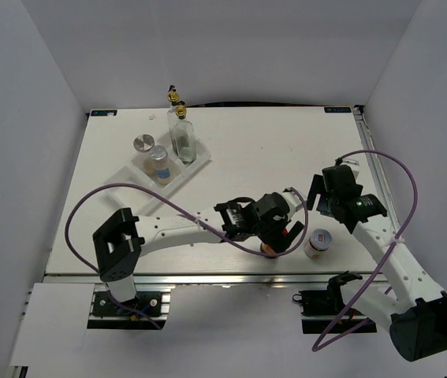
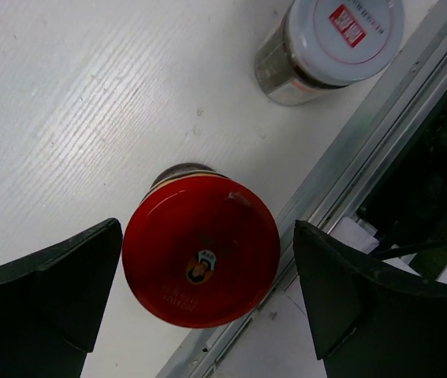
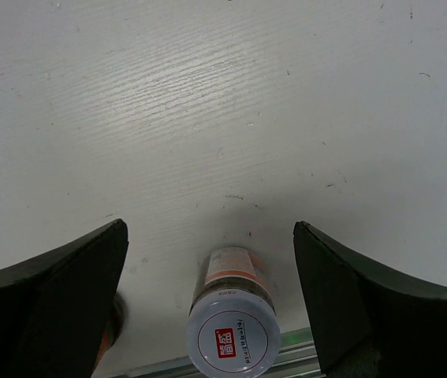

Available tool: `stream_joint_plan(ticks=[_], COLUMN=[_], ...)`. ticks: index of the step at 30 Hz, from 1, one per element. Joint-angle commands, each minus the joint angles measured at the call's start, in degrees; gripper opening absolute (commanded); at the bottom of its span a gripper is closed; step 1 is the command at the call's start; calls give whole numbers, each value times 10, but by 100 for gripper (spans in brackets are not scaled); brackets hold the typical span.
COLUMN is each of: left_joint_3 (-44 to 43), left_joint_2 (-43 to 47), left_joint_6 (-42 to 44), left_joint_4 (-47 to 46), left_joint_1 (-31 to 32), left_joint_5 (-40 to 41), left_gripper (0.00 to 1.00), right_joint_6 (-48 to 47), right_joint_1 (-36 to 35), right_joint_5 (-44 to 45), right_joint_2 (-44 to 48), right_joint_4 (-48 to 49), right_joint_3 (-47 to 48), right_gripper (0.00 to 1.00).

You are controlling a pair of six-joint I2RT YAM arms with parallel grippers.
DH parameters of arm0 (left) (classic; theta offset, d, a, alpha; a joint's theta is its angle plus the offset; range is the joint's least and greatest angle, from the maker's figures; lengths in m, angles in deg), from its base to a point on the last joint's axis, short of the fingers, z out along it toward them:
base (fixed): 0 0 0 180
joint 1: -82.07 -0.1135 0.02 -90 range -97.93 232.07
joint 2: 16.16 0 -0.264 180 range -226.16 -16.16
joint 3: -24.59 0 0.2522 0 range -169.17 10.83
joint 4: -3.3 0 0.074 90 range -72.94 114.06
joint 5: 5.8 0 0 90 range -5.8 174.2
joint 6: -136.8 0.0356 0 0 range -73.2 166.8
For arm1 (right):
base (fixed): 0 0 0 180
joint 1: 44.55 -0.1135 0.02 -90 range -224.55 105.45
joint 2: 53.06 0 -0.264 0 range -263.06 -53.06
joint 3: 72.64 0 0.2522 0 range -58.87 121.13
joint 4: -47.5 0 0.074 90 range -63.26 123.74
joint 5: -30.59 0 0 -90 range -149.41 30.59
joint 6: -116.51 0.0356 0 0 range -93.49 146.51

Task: Organize the condiment bottles

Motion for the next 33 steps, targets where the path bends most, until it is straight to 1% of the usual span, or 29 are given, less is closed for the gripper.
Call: stream_joint_plan(ticks=[1,4,5,8,9,12,13,14,16,17,19,20,22,23,24,25,26,28,29,31,32,33], left_joint_3=[-34,-45,-45,-45,-44,-38,-38,-42,-45,-47,-42,-39,-18,-13,-9,-8,-7,-5,0,9,11,13], left_joint_2=[-10,-28,-30,-23,-21,-9,-7,-5,8,15,46,59,102,115,126,136,154,170,186,202,215,222], left_joint_6=[-9,-15,-20,-29,-30,-34,-35,-40,-44,-61,-78,-99,-114,-127,-133,-137,-146,-154,-159,-167,-170,-171], left_joint_4=[29,53,57,61,55,44,45,54,67,88,96,101,102,108,126,136,146,165,169,176,180,181], left_joint_1=[1,3,3,3,3,3,3,3,-1,-13,-41,-80,-121,-158,-174,-193,-228,-269,-309,-345,-377,-390], left_joint_5=[2,32,39,58,61,91,101,133,176,219,239,243,275,292,310,346,359,365,365,369,371,377], left_gripper=[98,98,94,67,51,34,22,12,0,0,0,0,0,0,0,0,0,0,0,0,0,0], right_joint_6=[-7,-11,-11,-13,-14,-15,-16,-17,-17,-17,-18,-17,-18,-19,-18,-19,-20,-21,-21,-21,-22,-21], right_joint_1=[4,3,3,4,3,3,3,3,3,3,4,3,3,3,3,3,3,4,4,4,3,4], right_joint_5=[-9,-16,-17,-21,-21,-23,-25,-25,-28,-29,-31,-31,-32,-35,-36,-39,-42,-44,-44,-44,-44,-44], right_joint_2=[11,19,22,30,33,37,38,40,45,50,55,57,64,65,70,72,72,72,70,69,69,68], right_joint_4=[29,33,35,39,39,42,42,42,47,52,55,57,64,63,66,69,71,73,71,70,71,73], right_joint_3=[-2,-4,-5,-11,-12,-16,-17,-19,-22,-23,-27,-29,-32,-32,-32,-34,-35,-34,-34,-36,-37,-38], right_gripper=[89,89,89,90,89,89,89,89,89,89,89,89,89,89,89,89,89,89,90,89,89,89])
